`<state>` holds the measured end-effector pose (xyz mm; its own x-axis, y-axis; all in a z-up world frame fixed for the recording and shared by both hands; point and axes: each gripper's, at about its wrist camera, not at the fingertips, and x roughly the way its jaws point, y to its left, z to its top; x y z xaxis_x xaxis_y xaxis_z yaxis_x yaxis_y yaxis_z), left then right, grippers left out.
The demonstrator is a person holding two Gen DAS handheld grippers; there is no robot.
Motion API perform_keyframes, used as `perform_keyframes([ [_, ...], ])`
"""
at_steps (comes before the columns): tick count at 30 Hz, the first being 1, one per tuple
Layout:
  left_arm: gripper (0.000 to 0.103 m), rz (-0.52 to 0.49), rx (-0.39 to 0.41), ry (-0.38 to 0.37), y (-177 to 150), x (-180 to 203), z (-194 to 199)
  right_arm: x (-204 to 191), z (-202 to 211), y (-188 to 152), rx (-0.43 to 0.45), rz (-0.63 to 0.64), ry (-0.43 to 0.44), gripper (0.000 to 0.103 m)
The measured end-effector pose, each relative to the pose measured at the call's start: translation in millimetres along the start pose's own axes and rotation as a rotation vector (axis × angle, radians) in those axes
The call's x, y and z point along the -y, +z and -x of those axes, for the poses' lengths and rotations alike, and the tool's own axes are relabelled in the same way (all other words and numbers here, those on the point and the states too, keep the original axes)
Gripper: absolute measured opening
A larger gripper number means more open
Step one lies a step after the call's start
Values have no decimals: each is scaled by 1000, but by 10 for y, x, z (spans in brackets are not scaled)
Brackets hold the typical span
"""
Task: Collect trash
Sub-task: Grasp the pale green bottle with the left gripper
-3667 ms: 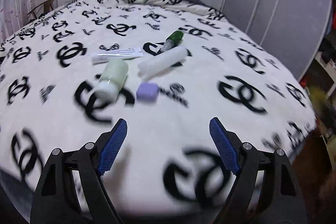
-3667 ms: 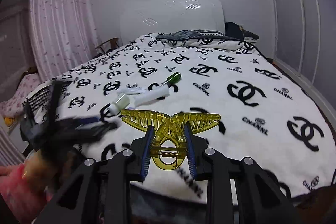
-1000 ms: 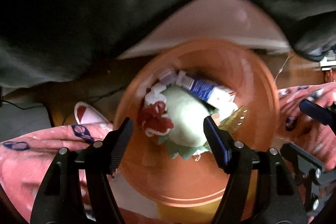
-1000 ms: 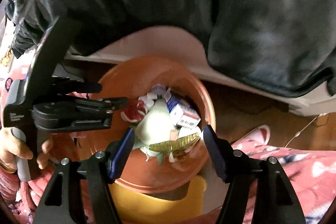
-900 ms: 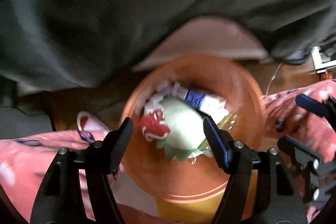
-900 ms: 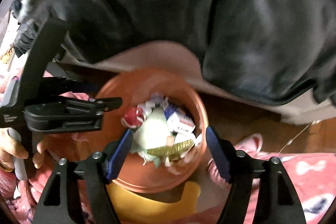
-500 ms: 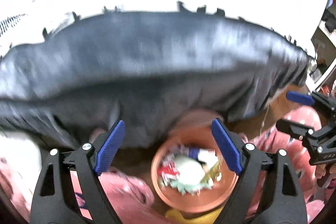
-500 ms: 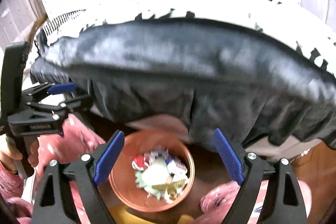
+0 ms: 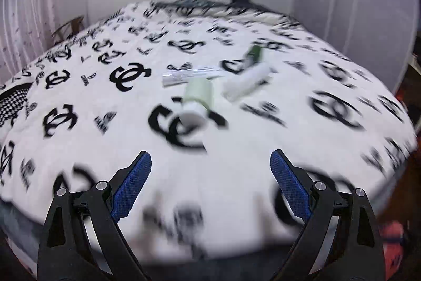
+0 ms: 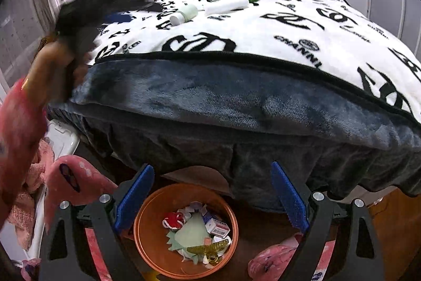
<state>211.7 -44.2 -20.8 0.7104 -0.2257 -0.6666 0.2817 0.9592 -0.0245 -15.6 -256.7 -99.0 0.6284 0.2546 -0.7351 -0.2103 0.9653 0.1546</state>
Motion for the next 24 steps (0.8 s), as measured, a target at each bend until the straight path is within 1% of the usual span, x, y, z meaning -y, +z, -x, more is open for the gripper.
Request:
perform_keyframes([
  [2,89,24,-39,18,204,-55,-295,20,-31,-1,-8,-9,0,88],
  [3,89,37,-59,39,312,-86,-460,29,-43,2,-11,-11,-4,88],
  [6,88,46,-112,62,494,-96,-849,63,-83,23,-26,-14,-11,88],
  [7,82,47,-128,62,510,-94,-935,75,-89,29,-28,-14,-14,88],
  [9,57,54,-165,74,541,-103,-1094,113,-105,48,-33,-19,-25,88],
  [10,42,76,-181,65,552,-130,-1151,135,-109,57,-33,-22,-27,88],
  [13,42,112,-161,46,537,-173,-1098,175,-118,88,-37,-30,-26,88],
  [17,42,95,-128,15,479,-166,-884,173,-91,215,-22,-24,-14,88],
  [19,42,94,-110,-1,416,-186,-713,143,-54,284,-5,-17,-4,88],
  [21,42,83,-80,-32,318,-195,-488,94,-13,379,18,-3,6,88],
  [24,42,57,-49,-40,144,-193,-201,2,31,528,50,23,11,88],
])
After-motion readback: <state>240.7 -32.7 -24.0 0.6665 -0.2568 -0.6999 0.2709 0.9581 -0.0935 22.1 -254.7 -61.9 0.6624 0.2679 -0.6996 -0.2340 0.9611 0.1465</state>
